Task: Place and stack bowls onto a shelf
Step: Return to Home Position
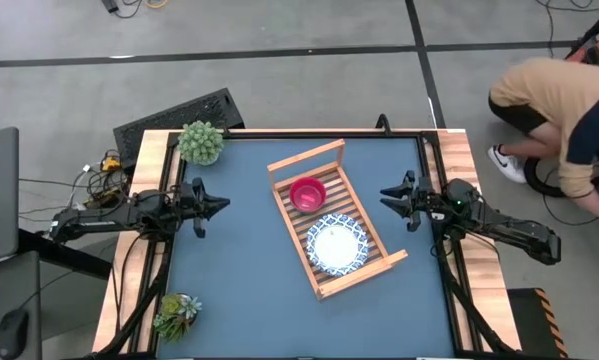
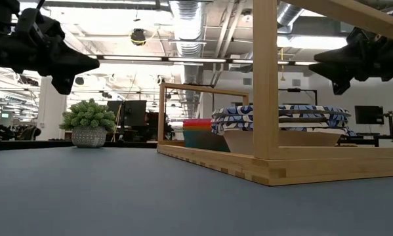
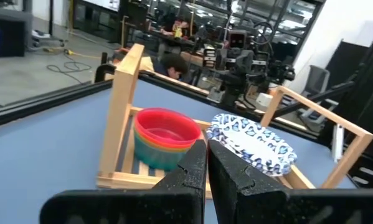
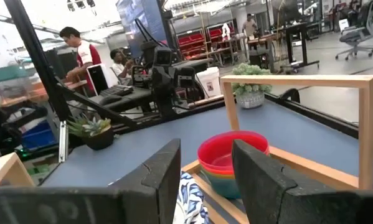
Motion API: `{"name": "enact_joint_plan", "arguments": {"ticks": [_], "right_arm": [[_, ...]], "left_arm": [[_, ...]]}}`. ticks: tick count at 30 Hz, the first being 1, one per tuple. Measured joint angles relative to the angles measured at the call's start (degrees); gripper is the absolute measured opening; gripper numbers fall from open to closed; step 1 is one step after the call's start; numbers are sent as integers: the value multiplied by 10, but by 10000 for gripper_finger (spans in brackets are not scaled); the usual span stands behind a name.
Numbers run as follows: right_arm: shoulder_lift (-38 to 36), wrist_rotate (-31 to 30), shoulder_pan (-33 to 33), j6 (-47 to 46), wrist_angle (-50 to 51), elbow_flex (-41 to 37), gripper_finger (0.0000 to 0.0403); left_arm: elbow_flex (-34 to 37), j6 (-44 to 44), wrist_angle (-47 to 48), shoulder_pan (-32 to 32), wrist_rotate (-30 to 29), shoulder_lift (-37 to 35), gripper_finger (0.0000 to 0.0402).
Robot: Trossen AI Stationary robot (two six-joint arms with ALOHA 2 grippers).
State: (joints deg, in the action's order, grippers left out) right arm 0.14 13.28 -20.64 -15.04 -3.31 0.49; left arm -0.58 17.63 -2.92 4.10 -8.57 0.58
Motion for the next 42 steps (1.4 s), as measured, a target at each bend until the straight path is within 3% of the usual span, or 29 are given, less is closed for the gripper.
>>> {"name": "enact_joint_plan", "arguments": {"ticks": [42], "right_arm": [[3,1,0,4,6,-1,171]], "left_arm": [[1,21,-2,0,-9,0,0]]}}
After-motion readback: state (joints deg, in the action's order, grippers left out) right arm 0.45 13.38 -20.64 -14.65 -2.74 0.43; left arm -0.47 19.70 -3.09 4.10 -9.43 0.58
